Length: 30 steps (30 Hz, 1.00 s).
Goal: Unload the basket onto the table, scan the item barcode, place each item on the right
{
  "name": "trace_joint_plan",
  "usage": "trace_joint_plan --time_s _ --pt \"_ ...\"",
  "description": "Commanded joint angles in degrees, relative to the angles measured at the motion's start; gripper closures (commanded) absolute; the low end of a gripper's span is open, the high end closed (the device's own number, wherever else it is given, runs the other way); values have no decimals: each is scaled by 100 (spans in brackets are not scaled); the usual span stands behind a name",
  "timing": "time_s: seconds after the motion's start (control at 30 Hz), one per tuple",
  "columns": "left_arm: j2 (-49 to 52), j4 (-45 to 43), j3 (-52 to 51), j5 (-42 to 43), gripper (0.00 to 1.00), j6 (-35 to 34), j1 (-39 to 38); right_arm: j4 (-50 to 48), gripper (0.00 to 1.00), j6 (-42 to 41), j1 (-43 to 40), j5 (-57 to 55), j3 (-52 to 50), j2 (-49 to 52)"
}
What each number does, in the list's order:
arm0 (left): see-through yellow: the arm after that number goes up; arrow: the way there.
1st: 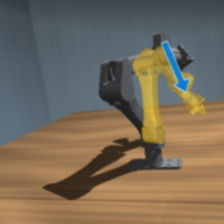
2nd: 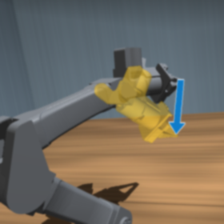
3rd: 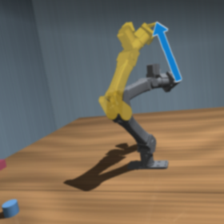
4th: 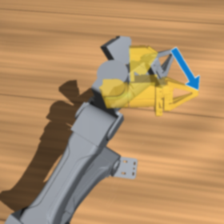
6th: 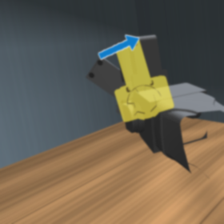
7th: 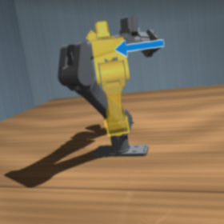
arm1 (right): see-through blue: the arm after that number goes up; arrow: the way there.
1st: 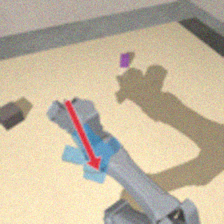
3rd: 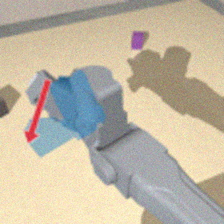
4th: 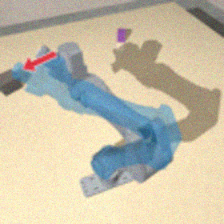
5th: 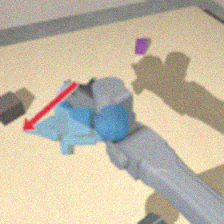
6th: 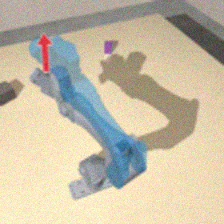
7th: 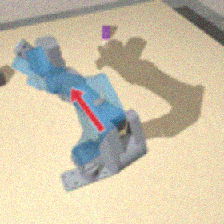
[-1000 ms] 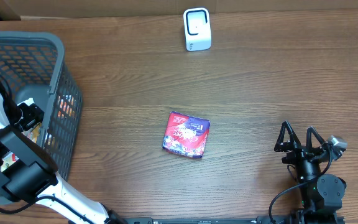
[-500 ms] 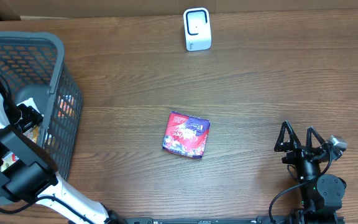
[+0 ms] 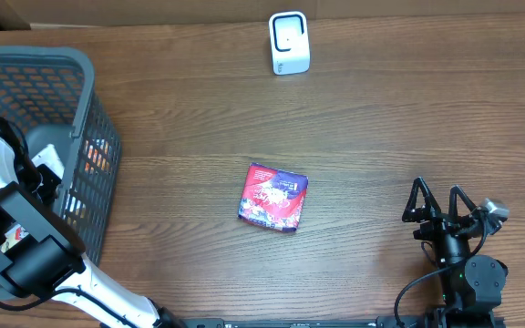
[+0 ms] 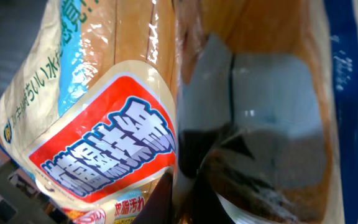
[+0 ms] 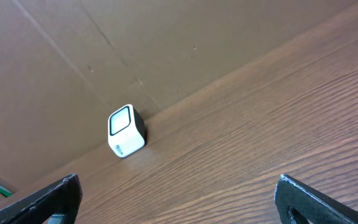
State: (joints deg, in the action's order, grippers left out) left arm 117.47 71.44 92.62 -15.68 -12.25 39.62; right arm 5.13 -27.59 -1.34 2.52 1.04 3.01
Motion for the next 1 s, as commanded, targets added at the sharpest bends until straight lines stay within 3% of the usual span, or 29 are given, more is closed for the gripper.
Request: trace_joint_plan --time_s 0.0,0.33,0.47,0.57,0.6,0.63,0.67,0.87,0.97 --pt "-24 216 216 7 96 -136 22 -46 0 37 44 -52 -57 -46" --pt "-26 1930 2850 911 96 -157 9 -46 0 37 44 -52 -57 -46" --pt "-28 2415 3834 1526 96 59 9 -46 0 37 44 -52 -57 -46" --pt "-28 2538 4273 1523 96 90 9 -46 0 37 44 -50 -57 -46" --pt "-28 2538 4286 1502 88 116 9 -46 0 37 44 -52 -57 -46" --pt "-26 2538 4256 1427 53 114 11 -46 0 37 44 -52 -57 -46" --pt "-26 2538 4164 1353 0 114 11 -46 0 37 44 -50 -57 -46" --pt "-26 2459 2944 219 0 44 24 -46 0 37 44 -52 -57 -46" --pt "-26 2131 2135 173 0 22 57 -46 0 37 44 -50 -57 -46"
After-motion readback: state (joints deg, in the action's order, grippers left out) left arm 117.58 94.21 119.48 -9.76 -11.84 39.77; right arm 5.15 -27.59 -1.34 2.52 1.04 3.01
